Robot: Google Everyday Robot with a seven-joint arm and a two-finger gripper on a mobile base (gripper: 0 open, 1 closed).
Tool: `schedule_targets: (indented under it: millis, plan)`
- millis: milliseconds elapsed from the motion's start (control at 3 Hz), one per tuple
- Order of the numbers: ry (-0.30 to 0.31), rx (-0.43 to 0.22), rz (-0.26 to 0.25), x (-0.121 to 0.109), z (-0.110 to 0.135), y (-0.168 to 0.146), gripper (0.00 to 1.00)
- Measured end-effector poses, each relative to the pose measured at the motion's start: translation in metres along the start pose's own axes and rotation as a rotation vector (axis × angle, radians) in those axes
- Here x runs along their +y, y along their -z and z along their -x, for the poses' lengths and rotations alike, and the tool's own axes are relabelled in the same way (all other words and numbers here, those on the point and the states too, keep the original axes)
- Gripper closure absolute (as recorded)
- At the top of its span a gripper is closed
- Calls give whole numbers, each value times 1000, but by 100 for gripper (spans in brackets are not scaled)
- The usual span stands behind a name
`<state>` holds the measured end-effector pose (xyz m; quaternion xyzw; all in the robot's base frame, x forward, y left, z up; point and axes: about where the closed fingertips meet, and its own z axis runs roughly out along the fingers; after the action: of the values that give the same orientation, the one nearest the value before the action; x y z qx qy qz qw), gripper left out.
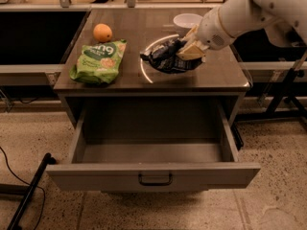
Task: Place blue chip bag into top drawer
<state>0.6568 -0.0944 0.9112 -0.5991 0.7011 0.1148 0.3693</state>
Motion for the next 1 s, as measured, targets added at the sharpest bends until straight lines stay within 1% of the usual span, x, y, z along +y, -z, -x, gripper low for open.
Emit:
schedule_targets:
  millis: [333,667,1000]
  plan:
    - [31,-143,63,40,20,45,100]
    - [24,-182,156,78,29,41,100]
    - [13,-164,216,109,30,14,100]
